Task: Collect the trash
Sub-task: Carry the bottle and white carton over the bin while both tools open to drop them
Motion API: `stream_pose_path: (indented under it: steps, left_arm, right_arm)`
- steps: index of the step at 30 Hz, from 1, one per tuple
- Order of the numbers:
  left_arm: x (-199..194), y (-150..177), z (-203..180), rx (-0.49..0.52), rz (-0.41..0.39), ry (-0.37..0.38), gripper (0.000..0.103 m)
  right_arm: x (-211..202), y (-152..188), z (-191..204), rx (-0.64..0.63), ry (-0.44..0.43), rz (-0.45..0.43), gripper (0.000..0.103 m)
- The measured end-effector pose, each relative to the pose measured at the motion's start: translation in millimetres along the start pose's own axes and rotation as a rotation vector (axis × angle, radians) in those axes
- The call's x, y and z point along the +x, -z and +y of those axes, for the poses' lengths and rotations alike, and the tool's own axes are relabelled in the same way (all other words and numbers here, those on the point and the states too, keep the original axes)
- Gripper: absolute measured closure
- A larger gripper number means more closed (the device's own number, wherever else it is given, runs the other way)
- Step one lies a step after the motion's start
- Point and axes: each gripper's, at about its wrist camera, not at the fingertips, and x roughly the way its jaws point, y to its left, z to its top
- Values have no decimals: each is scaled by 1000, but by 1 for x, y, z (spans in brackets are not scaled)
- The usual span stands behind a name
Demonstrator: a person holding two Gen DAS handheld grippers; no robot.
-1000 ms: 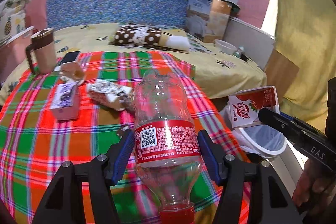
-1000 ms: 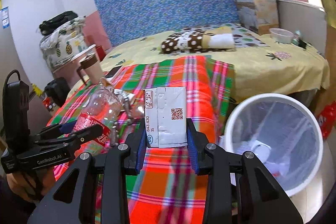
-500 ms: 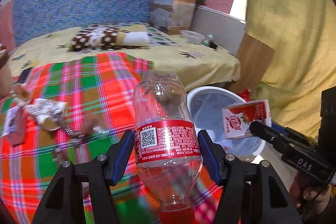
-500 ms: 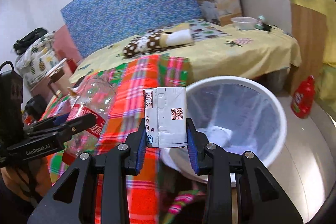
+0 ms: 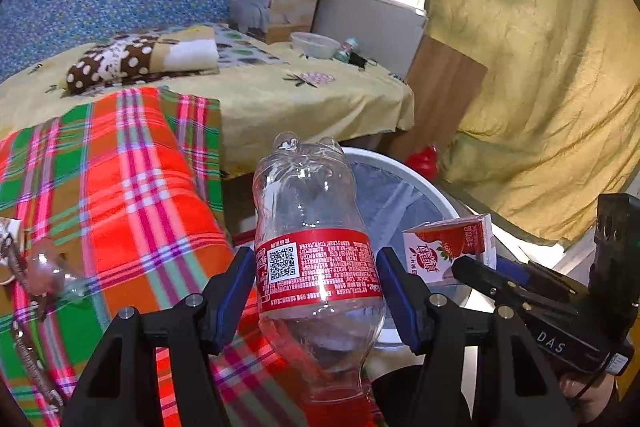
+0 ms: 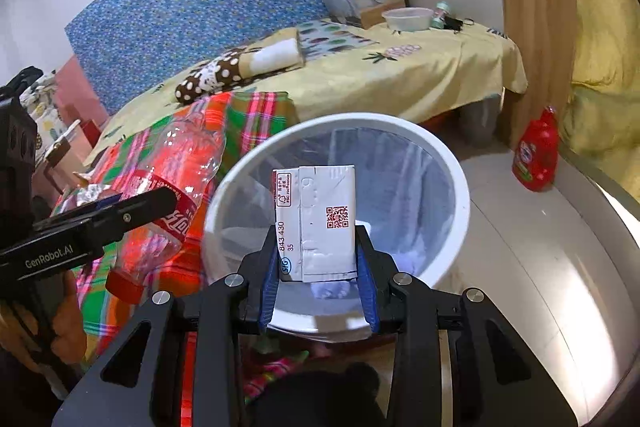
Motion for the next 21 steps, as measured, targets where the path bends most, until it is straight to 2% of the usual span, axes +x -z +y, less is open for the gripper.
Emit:
stream_pose_path:
  steps: [9,15,16,18,19,21]
  left_arm:
    - [30,4,-10,9,77,39,40]
    - [39,2,-14,14,91,37,40]
    - [40,1,-15,11,93,37,40]
    - [41,-1,-15,10,88,41,40]
    - [41,-2,-16,10,84,41,40]
    - [39,-6,-18,8,69,43,40]
  right_arm:
    - [4,5,-11,9,19,41,66]
    - [7,7,-14,7,41,67,66]
    - [7,7,-14,7,47,67,65]
    - [7,6,-14,9,56,64,56]
    - [6,6,-14,10,60,61,48]
    - [4,5,-15,8,63,56,46]
